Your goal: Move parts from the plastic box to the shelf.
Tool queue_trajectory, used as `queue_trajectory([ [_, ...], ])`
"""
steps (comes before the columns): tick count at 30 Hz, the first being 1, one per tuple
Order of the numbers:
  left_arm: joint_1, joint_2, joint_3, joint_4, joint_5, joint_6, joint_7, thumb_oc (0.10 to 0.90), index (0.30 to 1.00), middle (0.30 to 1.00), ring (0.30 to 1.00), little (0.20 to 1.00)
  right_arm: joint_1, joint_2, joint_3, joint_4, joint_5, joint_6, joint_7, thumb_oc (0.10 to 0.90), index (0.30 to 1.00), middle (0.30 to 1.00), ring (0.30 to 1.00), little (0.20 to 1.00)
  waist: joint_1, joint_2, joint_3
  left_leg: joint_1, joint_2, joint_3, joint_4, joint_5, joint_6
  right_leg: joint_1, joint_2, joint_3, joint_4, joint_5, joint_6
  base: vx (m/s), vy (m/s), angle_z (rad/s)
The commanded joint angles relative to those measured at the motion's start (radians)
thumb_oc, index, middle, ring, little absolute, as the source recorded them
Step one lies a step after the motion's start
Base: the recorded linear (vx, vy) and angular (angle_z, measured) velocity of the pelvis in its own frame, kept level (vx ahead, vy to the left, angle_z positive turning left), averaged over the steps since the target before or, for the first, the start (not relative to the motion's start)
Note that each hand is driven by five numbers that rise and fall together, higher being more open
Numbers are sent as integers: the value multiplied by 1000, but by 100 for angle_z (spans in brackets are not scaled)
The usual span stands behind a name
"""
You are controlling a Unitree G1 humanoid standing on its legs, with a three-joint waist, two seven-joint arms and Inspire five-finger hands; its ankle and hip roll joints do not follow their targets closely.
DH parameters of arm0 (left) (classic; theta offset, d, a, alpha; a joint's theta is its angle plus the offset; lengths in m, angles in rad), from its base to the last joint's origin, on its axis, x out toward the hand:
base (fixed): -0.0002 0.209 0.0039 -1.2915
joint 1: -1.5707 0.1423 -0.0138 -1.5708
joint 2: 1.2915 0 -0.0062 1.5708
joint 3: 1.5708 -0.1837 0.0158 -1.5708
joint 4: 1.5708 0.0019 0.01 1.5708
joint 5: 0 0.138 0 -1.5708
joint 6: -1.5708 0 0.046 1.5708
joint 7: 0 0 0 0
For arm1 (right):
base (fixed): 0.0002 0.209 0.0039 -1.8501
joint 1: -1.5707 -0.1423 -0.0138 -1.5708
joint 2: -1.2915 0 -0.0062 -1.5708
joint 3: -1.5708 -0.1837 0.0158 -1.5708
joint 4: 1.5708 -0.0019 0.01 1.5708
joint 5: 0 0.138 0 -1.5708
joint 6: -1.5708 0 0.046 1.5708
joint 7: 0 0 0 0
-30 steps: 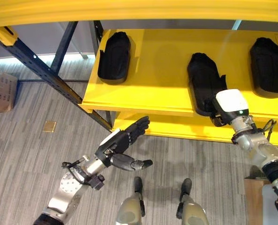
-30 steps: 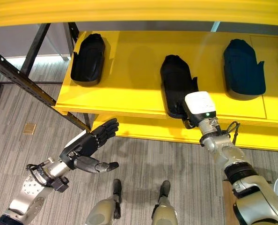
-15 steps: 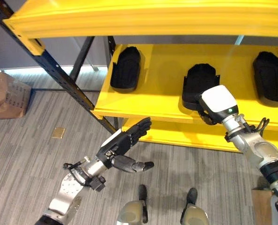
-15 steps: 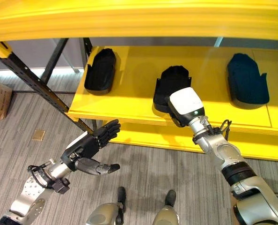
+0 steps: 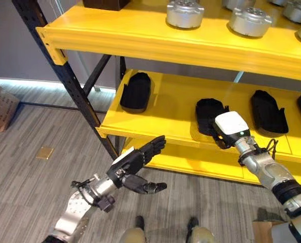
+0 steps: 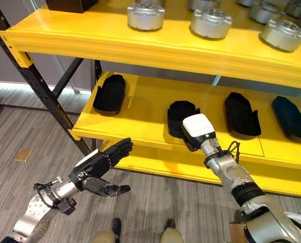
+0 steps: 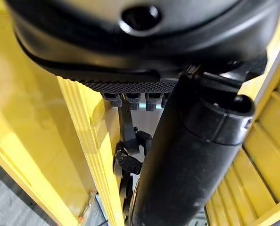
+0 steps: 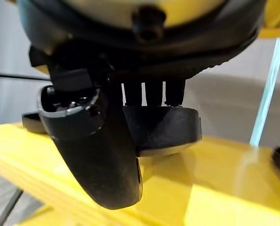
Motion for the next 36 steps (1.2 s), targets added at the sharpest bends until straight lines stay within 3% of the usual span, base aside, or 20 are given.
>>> queue_trajectory([
  [1,-47,-18,-3,-103,-62,-124,-4,900,1000,1000,1000,1000,-150,-63,-4,-52,56,16,-22,400,300,300,300,300,21,18,-100,49,-30,64,87,-178,47,26,29,-75,-52,31,-2,312,-290,51],
  [6,-57,-43,-17,-101,-58,-119,-6,900,1000,1000,1000,1000,-154,-57,20,-60,38,-7,1,400,300,300,300,300,6,28,-116,62,36,51,120,-160,3,55,61,-80,-12,-37,-53,247,-280,13],
  [10,-59,-56,-15,-99,-48,-116,10,900,1000,1000,1000,1000,-155,-49,26,-95,34,-19,24,400,300,300,300,300,-6,41,-119,37,74,6,212,-64,-29,61,92,-64,15,-74,-95,157,-216,-1],
  [15,-50,-76,-9,-88,-31,-115,26,900,1000,1000,1000,1000,-139,-28,16,-123,16,-45,34,400,300,300,300,300,-9,34,-118,-65,33,-23,493,-14,-28,64,116,-59,26,-95,-153,124,-198,-1],
  [17,-55,-84,-8,-83,-33,-110,23,900,1000,1000,1000,1000,-130,-4,21,-130,-2,-50,22,400,300,300,300,300,1,41,-106,-154,-27,-57,553,-33,-8,69,128,-35,32,-94,-156,165,-105,-6],
  [18,-57,-79,-5,-83,-26,-111,22,900,1000,1000,1000,1000,-138,11,33,-124,-6,-51,18,400,300,300,300,300,6,48,-98,-160,-36,-56,486,-45,2,78,136,-19,33,-100,-147,305,27,-30],
  [19,-58,-66,-3,-97,-33,-105,27,900,1000,1000,1000,1000,-134,21,41,-141,-4,-43,22,400,300,300,300,300,8,59,-95,-155,-15,-36,273,-20,-3,100,145,-13,20,-106,-130,258,81,-38],
  [20,-58,-65,-2,-100,-37,-103,26,900,1000,1000,1000,1000,-131,22,41,-147,-3,-42,24,400,300,300,300,300,8,60,-94,-154,-12,-35,247,-11,-6,105,144,-12,16,-107,-127,267,134,-19],
  [22,-47,-64,5,-114,-44,-94,15,900,1000,1000,1000,1000,-110,20,44,-159,0,-38,25,400,300,300,300,300,23,68,-86,-190,22,-77,136,86,-39,144,142,3,-10,-106,-117,217,107,1],
  [24,-34,-61,24,-116,-62,-90,-17,900,1000,1000,1000,1000,-98,11,50,-144,14,-61,7,400,300,300,300,300,36,65,-77,-208,32,-115,114,81,-44,167,127,20,-17,-110,-106,174,101,-26],
  [31,-82,-53,1,-91,-86,-76,-41,900,1000,1000,1000,1000,-56,31,40,-156,26,-17,22,400,300,300,300,300,18,85,-94,-93,18,-67,33,2,-26,141,77,-29,0,-108,-70,114,197,-22],
  [36,-75,-40,-9,-90,-87,-77,-39,900,1000,1000,1000,1000,-39,40,40,-172,46,11,21,400,300,300,300,300,27,83,-95,-65,-11,-55,22,-33,2,126,48,-33,-1,-90,-44,56,211,6],
])
